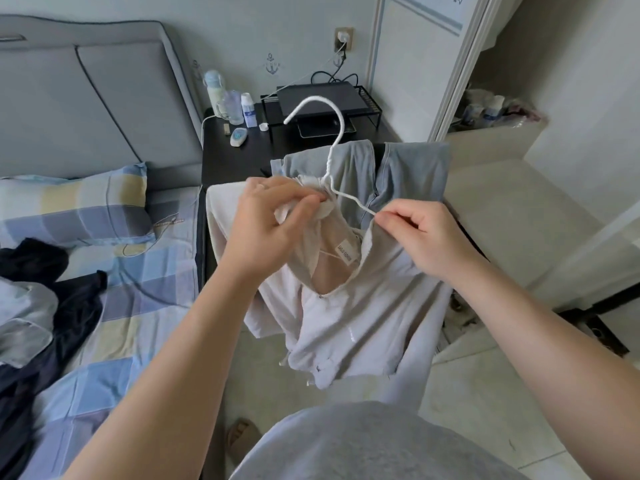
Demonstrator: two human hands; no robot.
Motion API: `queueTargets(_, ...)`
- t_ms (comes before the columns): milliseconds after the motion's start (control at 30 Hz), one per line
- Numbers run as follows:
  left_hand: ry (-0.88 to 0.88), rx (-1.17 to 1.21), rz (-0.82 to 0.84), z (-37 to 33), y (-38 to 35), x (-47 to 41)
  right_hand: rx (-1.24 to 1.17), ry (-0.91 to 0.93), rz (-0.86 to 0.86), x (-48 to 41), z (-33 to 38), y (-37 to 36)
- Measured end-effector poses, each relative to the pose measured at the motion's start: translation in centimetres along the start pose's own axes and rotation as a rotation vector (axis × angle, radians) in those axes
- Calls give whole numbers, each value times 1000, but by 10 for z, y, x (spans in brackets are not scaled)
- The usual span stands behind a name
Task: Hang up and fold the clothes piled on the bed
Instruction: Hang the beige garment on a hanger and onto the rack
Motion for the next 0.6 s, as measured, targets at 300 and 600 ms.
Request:
queueTargets(300, -141, -217, -70, 14, 21, -8, -34, -12, 24, 1, -5, 9)
queueTargets(600, -130, -284, 31, 12, 20, -9, 282, 157, -214, -28, 17, 59)
Point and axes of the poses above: each hand's wrist, its own x-axis away from the middle knuckle, its own y-axis out of the back of the hand, z = x × y, the point moved 10 cm from there along -x, towards the middle knuckle, and after that the axes turned 14 degrees about -z, right-handed, at the moved point
